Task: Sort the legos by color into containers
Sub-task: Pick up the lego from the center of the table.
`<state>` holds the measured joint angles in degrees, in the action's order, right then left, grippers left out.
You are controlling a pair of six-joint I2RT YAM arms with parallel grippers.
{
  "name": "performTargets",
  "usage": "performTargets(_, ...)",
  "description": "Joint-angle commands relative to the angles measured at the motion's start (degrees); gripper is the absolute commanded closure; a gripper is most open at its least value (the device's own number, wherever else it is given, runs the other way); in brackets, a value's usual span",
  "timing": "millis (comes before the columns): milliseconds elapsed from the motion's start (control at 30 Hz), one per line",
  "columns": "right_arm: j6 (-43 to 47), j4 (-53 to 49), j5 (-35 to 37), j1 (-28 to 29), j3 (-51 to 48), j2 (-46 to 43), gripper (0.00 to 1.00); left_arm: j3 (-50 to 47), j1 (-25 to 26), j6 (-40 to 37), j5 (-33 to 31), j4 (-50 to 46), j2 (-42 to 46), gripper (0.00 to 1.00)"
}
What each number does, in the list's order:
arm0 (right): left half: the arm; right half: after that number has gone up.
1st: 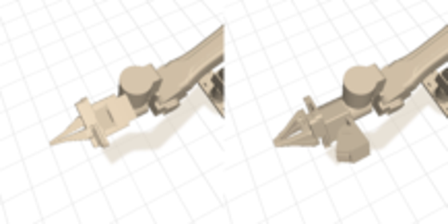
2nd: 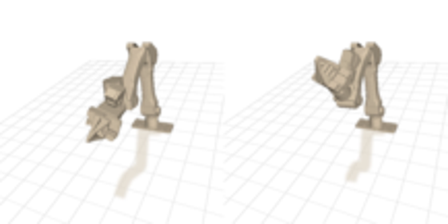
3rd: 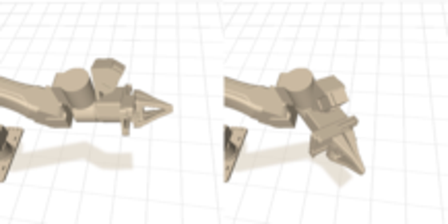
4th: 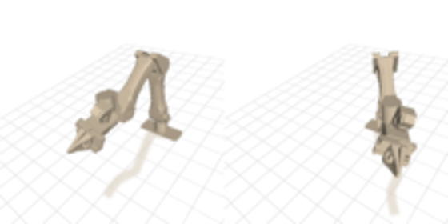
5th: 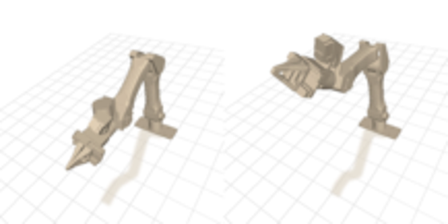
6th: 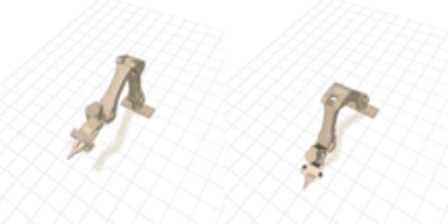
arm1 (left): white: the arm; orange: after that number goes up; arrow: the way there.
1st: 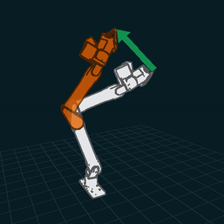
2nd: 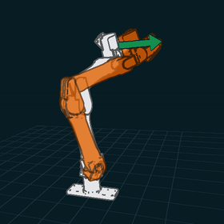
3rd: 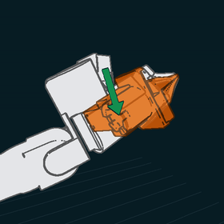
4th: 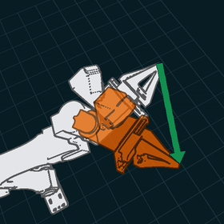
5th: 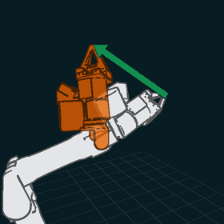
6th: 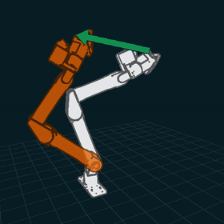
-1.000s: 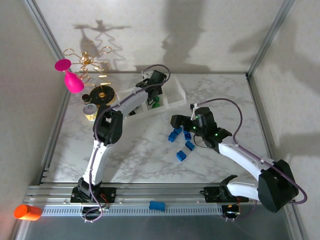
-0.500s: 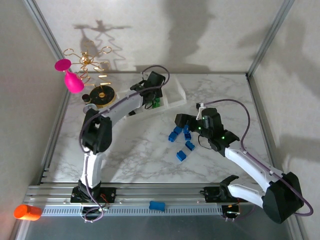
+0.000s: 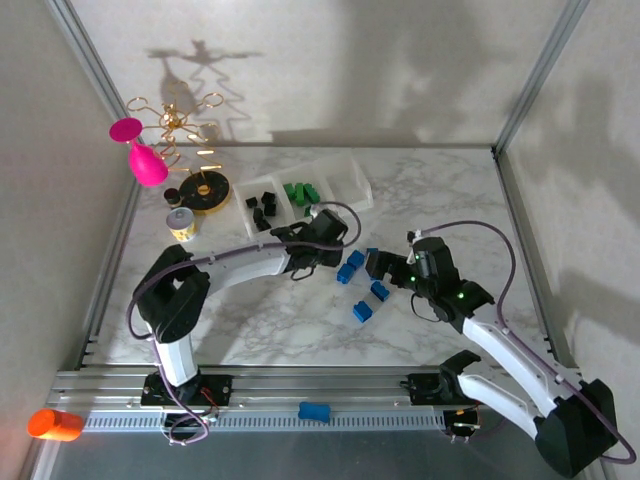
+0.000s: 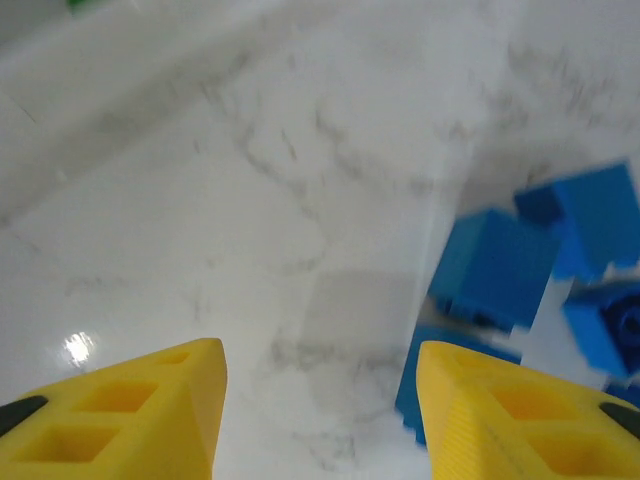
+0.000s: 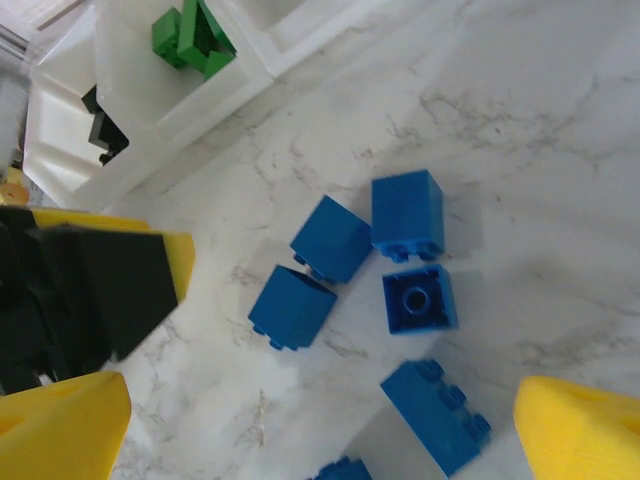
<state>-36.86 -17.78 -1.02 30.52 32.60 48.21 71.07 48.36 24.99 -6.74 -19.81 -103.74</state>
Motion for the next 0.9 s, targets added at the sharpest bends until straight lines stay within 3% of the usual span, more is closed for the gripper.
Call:
performTargets(0,-2.65,-3.48,1.66,-0.29,-1.56,-2.92,0.01,-1.19,1.59,-1.99,1.94,2.21,1.61,0.43)
performTargets(267,-3.04,-3.12,1.83,-0.35,-2.91,-3.51,0.01,0.82,4.41,-5.28,4.89,3.98,-2.58,0.38)
performTargets(567,-2.53,-2.32,1.83,-0.26,-2.72,-2.58,0.01,2.84,4.55,-5.44,2.73,3.55,-7.63,0.38)
performTargets(867,-2.74,-1.82,1.77,-0.38,-3.67,-3.04,0.01,4.59,4.38,-5.59,2.52,4.94,-10.69,0.52)
